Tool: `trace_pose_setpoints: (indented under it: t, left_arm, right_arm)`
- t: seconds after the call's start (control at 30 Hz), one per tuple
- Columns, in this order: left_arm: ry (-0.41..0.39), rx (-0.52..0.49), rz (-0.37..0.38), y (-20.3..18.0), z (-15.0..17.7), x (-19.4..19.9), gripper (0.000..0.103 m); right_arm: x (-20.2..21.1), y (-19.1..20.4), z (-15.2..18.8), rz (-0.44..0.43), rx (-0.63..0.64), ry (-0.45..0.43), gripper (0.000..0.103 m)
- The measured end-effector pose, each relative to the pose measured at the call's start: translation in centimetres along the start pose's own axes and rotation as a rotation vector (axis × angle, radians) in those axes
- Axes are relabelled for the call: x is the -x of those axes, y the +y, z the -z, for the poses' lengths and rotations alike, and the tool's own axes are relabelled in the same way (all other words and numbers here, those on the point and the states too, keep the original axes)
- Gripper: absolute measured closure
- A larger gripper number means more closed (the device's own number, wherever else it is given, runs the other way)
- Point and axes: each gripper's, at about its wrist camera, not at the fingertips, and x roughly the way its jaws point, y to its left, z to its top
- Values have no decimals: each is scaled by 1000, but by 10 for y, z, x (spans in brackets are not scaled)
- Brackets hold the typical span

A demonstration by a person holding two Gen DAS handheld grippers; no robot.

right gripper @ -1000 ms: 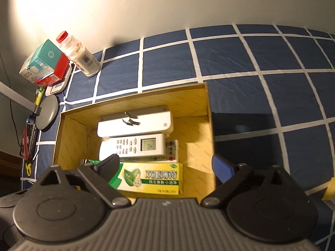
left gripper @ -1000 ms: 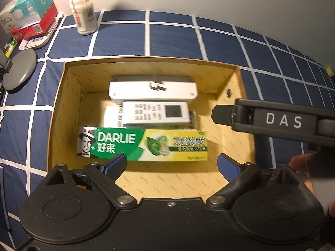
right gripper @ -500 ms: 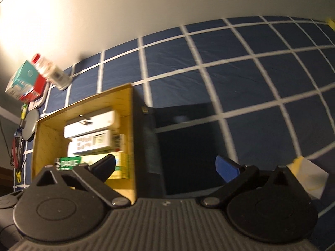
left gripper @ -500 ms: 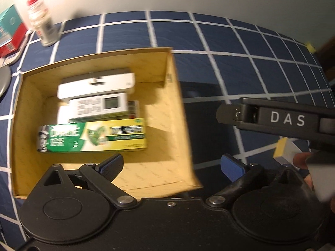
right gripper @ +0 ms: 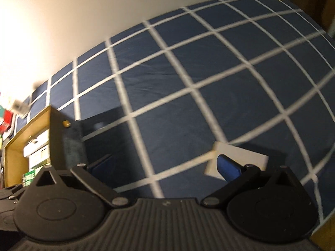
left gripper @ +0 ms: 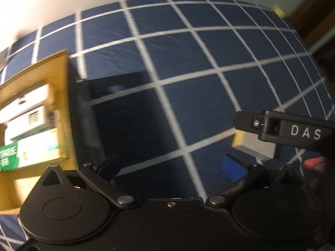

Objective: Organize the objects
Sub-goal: 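Move the right tool out of the box to the small white box, then close the right gripper on the small white box with yellow lines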

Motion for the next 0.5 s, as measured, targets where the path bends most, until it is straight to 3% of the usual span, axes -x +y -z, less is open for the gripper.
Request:
trace_pose_setpoints:
  t: [0.5]
  left_arm:
    - [94,-249,77,-98,-16,-68,0]
  right_arm:
    - [-20,-115,16,43,-209,20,0]
